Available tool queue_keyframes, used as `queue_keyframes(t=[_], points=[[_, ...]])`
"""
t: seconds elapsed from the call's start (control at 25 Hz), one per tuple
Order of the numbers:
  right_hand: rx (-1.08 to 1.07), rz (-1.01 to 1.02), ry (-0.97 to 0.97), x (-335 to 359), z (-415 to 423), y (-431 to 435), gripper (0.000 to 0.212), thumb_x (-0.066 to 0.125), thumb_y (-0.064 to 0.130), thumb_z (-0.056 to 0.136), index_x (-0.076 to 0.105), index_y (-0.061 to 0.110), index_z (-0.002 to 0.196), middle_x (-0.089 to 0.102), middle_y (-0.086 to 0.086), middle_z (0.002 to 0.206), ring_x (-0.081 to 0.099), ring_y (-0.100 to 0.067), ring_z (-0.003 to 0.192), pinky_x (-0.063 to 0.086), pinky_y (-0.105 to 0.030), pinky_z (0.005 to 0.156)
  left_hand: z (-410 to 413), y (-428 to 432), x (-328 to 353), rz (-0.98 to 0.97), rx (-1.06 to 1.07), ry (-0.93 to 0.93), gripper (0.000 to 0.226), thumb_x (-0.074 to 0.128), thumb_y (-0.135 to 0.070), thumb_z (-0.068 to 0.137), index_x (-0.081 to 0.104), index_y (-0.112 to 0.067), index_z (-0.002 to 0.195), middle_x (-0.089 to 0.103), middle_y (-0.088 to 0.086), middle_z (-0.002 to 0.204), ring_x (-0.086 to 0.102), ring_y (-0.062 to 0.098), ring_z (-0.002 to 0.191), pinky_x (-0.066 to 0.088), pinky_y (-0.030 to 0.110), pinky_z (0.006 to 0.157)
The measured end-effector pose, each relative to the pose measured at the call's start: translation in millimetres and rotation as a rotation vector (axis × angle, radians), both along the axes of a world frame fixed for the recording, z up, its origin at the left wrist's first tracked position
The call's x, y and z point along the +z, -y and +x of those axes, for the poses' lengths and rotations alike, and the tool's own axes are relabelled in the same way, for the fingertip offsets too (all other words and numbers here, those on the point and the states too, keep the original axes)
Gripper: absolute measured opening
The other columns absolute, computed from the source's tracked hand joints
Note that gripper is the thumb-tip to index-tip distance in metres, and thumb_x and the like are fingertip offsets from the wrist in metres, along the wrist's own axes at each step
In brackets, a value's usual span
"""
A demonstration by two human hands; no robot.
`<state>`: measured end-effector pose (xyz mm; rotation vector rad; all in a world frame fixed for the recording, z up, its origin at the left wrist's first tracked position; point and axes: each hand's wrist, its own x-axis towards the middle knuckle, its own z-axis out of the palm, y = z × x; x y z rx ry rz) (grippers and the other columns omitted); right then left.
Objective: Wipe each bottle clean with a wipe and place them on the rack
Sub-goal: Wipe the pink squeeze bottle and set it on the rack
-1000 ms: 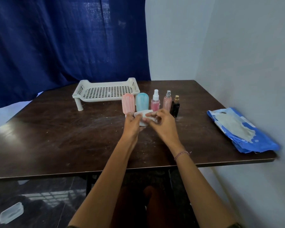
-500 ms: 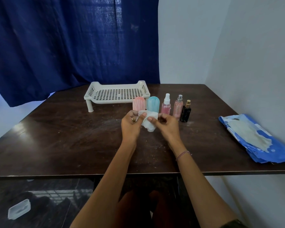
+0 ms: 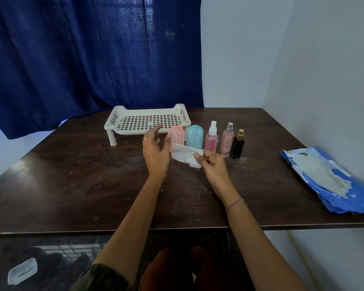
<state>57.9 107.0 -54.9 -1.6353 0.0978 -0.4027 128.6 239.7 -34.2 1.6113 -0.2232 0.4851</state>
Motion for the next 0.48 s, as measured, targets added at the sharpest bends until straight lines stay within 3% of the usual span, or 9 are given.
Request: queue_keyframes(t=[0.08, 0.16, 0.32, 0.48], points=[[0.109, 0.198, -0.042, 1.0, 0.1, -1.0, 0.019, 0.049, 0.01, 0.095, 0.063, 0.013, 0.109, 0.067, -0.014, 0.106, 0.066, -0.026, 0.099, 0.055, -0.033, 0.084, 6.6, 1.3, -1.9, 0.05, -0.105, -0.026, 0.046, 0.059, -0.006, 0.09, 0.047, -0.012, 0.134, 0.048, 0.005, 0.14, 0.043, 0.014, 0.13, 0.038, 0.033, 0.109], [0.207, 0.39, -0.025, 3.3, -0.9, -2.1, 0.027, 0.044, 0.005, 0.096, 0.061, 0.009, 0.117, 0.067, -0.012, 0.109, 0.067, -0.028, 0.097, 0.056, -0.029, 0.081, 10.1, 2.5, -4.6, 0.047, -0.179, -0.031, 0.049, 0.057, -0.004, 0.091, 0.044, -0.01, 0.138, 0.049, 0.007, 0.141, 0.045, 0.016, 0.131, 0.038, 0.035, 0.109], [0.209, 0.425, 0.024, 8.3, -2.1, -3.4, 0.03, 0.045, -0.001, 0.095, 0.07, 0.013, 0.104, 0.065, -0.01, 0.114, 0.068, -0.024, 0.096, 0.055, -0.019, 0.074, 11.3, 2.0, -6.1, 0.026, -0.165, -0.05, 0.038, 0.056, -0.003, 0.09, 0.055, -0.01, 0.128, 0.062, 0.008, 0.124, 0.058, 0.016, 0.114, 0.049, 0.025, 0.095], [0.183, 0.39, 0.06, 8.3, -3.7, -3.3, 0.028, 0.052, 0.003, 0.092, 0.066, 0.016, 0.114, 0.06, -0.003, 0.125, 0.061, -0.02, 0.11, 0.054, -0.025, 0.085, 9.7, -2.2, -3.6, -0.023, -0.136, -0.057, 0.034, 0.061, -0.003, 0.088, 0.059, -0.007, 0.122, 0.066, 0.006, 0.111, 0.062, 0.007, 0.094, 0.051, 0.017, 0.083]])
